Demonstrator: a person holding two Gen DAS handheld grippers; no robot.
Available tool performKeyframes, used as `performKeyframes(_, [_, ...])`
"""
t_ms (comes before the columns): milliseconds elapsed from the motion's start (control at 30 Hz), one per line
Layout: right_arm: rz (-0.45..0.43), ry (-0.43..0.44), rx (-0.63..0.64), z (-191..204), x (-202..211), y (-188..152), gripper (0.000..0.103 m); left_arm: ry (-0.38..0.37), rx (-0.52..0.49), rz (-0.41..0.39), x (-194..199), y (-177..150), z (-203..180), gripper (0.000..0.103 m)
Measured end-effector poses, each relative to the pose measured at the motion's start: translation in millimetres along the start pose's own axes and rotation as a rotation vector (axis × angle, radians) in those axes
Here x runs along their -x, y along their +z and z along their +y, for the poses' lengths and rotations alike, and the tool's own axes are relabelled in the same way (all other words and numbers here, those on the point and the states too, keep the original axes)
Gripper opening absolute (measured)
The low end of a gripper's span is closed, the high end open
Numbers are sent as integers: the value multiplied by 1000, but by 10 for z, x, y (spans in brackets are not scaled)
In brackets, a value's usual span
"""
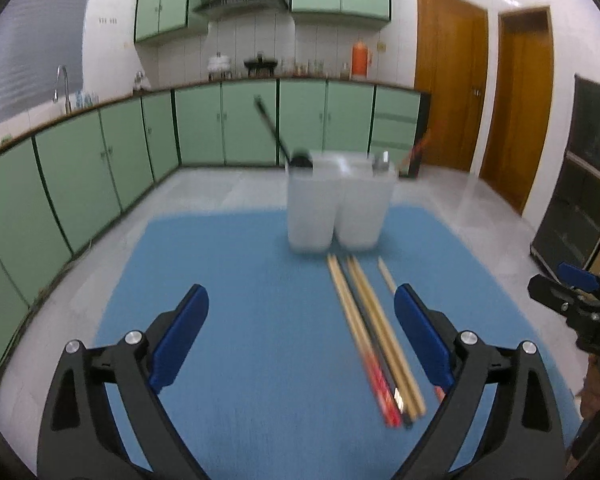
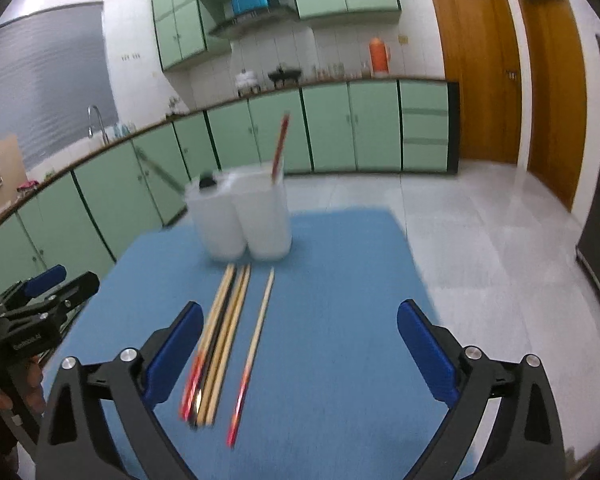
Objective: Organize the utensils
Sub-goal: 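Withdraw both tools back over the remaining chopsticks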
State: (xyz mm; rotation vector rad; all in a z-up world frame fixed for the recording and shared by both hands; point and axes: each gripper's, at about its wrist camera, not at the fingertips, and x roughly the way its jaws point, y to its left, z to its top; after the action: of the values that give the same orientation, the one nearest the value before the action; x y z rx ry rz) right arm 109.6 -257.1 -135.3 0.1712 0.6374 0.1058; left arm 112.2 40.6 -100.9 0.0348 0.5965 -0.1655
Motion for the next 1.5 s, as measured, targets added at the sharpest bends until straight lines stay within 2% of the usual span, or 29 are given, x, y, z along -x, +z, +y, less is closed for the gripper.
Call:
performKeyframes(167, [84, -13, 23, 113, -125, -394, 95, 12, -10, 109, -72, -387, 28, 91])
performKeyframes(333, [136, -4, 43, 242, -196, -640, 92, 23, -27, 176, -100, -667, 38, 91])
performKeyframes(533, [171, 12, 80, 359, -291, -719, 70, 26, -23, 216, -104, -801, 37, 91])
performKeyframes(800, [209, 12, 104, 441, -407, -810, 41, 26, -11, 227, -107, -846, 8, 91])
performKeyframes(1133, [198, -10, 153, 542, -441, -816, 26, 24, -6, 242, -174, -853, -39, 91])
performKeyframes(1200, [201, -2, 153, 539, -450, -805, 10, 17, -5, 249, -200, -848, -69, 91])
performKeyframes(1233, [201, -4, 151, 526, -452, -798, 7, 12, -6, 252, -212, -847, -86, 91])
performKeyframes(1500, [205, -10, 102, 326, -435, -755, 6, -20, -31, 274, -329, -848, -281, 91])
